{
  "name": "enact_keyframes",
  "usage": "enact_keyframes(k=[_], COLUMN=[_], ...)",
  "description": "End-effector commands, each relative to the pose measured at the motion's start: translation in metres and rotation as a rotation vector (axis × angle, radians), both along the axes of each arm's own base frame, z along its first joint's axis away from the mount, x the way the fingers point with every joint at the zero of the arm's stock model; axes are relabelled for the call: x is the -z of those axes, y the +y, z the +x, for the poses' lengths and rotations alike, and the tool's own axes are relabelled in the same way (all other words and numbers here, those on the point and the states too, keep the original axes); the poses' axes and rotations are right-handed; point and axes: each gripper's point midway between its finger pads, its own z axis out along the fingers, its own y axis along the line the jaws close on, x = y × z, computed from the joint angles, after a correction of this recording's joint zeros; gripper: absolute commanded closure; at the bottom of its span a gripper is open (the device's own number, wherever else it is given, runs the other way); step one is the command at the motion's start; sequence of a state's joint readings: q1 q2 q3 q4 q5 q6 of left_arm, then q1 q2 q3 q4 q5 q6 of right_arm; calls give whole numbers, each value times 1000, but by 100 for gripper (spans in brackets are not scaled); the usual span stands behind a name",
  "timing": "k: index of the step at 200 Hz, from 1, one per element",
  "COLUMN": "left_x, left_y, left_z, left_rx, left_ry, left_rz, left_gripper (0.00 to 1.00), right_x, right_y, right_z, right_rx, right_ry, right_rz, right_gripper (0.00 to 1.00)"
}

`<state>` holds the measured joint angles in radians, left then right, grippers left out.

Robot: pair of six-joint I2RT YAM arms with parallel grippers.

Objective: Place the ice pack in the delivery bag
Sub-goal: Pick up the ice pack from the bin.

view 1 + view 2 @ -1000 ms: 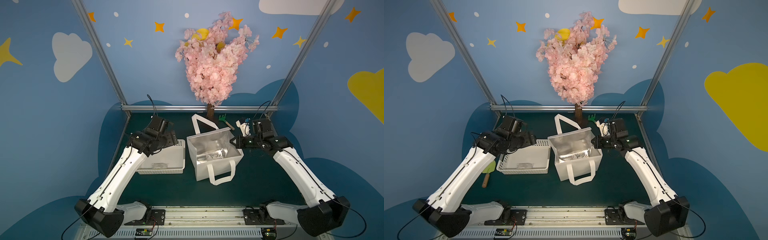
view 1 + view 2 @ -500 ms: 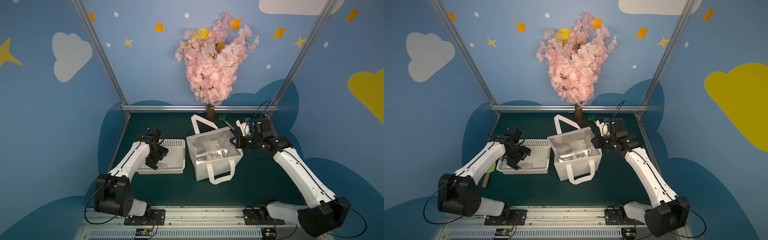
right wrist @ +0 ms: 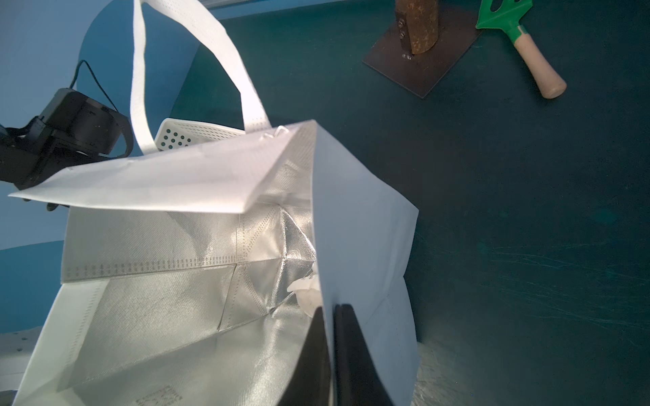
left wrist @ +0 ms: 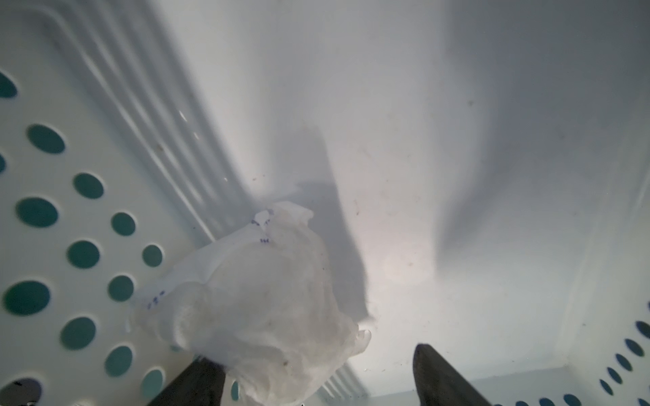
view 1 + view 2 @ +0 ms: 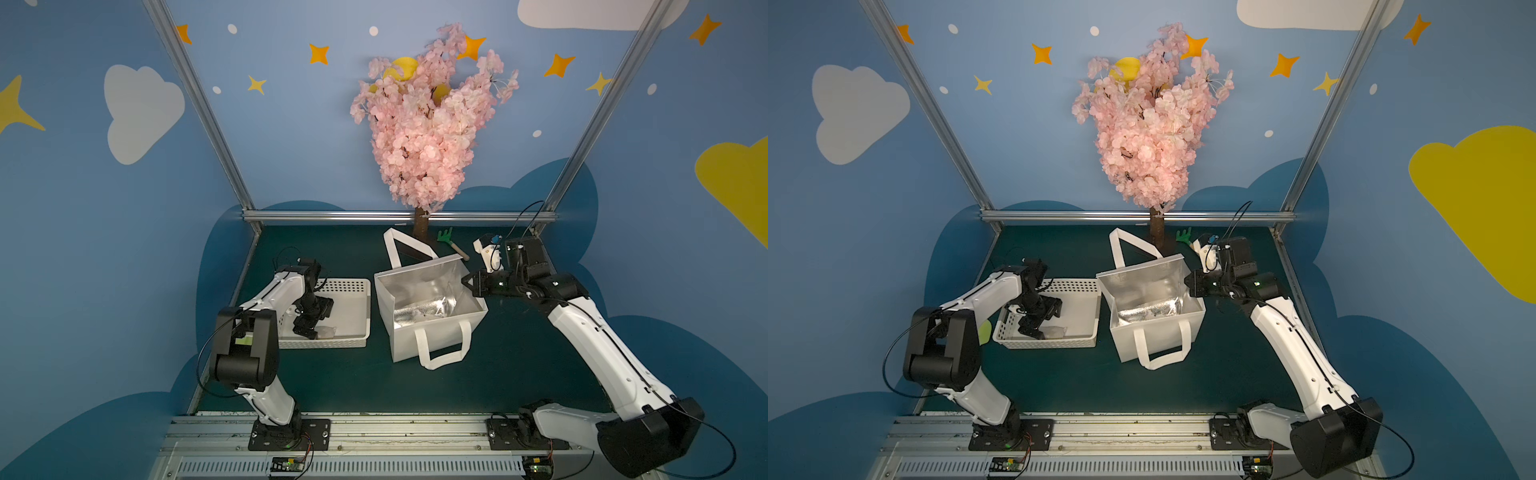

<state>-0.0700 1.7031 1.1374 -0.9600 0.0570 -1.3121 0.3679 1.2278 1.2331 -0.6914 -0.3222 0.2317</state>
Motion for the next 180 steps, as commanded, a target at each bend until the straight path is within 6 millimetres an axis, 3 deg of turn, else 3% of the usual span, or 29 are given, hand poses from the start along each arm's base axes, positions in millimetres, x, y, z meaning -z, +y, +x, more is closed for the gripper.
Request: enact_keyframes(k=[1, 46, 86, 102, 125, 132, 151, 166, 180], left_x=[12, 37, 35, 35, 35, 32, 18, -2, -25], left_y=[3, -5, -7, -11, -16, -16, -13, -9, -7], left_z=[-1, 13, 48, 55, 56, 57, 57, 59, 63], left_rx=[-20, 21, 130, 155, 166, 172, 193, 216, 244], left_ry=[38, 27, -68, -81, -98, -106, -127, -165, -222], left_rz=[8, -39, -48, -69, -94, -96, -69, -41, -19], left_gripper=[14, 14, 18, 28, 54, 59, 60, 62, 71], right_x=[-11, -10, -9, -9, -9, -10, -10, -11, -10], right_y=[-2, -3, -2, -1, -1, -1, -2, -2, -2], right_z=[3, 5, 8, 9, 10, 10, 11, 11, 12], right_rx=[4, 8, 8, 8, 10, 11, 13, 15, 15], right_ry=[-60, -53, -40, -37, -37, -37, -39, -39, -35], right_rz=[6, 4, 6, 8, 9, 9, 5, 5, 5], right_gripper=[92, 92, 92, 92, 92, 92, 91, 92, 92])
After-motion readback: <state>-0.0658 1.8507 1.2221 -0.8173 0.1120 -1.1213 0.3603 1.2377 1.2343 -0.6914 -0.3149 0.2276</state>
